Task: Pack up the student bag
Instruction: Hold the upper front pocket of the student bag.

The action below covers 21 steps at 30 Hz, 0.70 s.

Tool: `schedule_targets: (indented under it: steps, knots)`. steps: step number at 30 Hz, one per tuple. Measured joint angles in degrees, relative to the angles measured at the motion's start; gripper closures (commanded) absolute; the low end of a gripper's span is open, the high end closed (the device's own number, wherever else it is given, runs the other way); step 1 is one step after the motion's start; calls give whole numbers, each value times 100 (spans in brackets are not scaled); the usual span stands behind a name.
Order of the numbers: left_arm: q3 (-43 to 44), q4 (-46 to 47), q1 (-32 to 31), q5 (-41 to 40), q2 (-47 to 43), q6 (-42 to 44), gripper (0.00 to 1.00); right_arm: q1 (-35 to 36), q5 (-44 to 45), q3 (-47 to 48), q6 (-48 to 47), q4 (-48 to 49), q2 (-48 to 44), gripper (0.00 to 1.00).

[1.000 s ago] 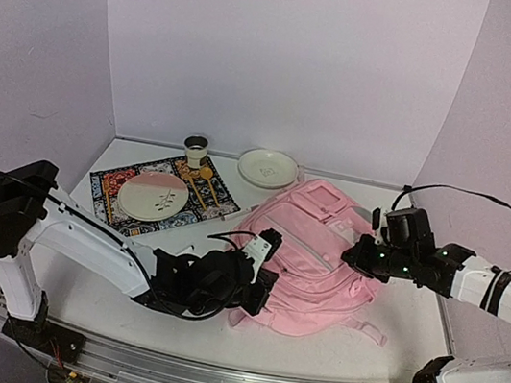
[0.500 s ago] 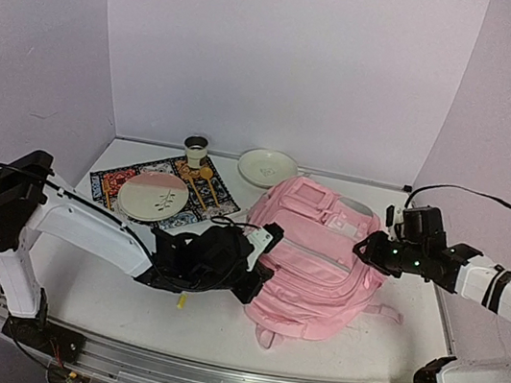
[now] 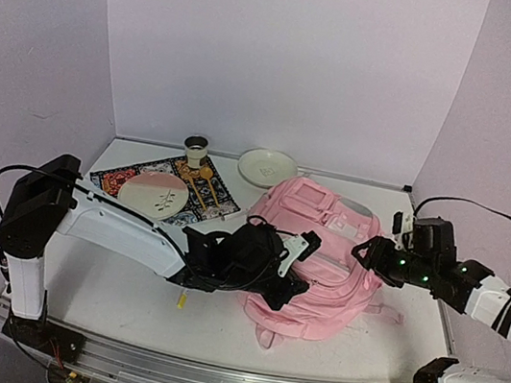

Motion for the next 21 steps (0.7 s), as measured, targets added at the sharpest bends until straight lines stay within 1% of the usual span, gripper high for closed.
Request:
schedule_targets:
  steps: [3, 8, 11, 12, 14, 15, 21]
  knots:
    - [196, -58, -16, 78, 103, 0, 100, 35, -2, -136, 114, -33, -13, 35]
    - [241, -64, -28, 91, 149, 0, 100, 103, -112, -398, 338, 47, -13, 35]
    - [241, -65, -28, 91, 152, -2, 100, 230, -296, -556, 492, 282, 34, 37]
    - [241, -65, -28, 93, 157, -4, 100, 272, -351, -574, 534, 355, 76, 39]
    - [259, -65, -28, 93, 179, -15, 100, 407, -448, -578, 623, 539, 204, 46]
    - [263, -65, -28, 91, 193, -19, 100, 460, -488, -578, 648, 623, 260, 51]
    - [255, -67, -41, -38, 220, 17, 100, 548, -438, -578, 827, 678, 340, 88]
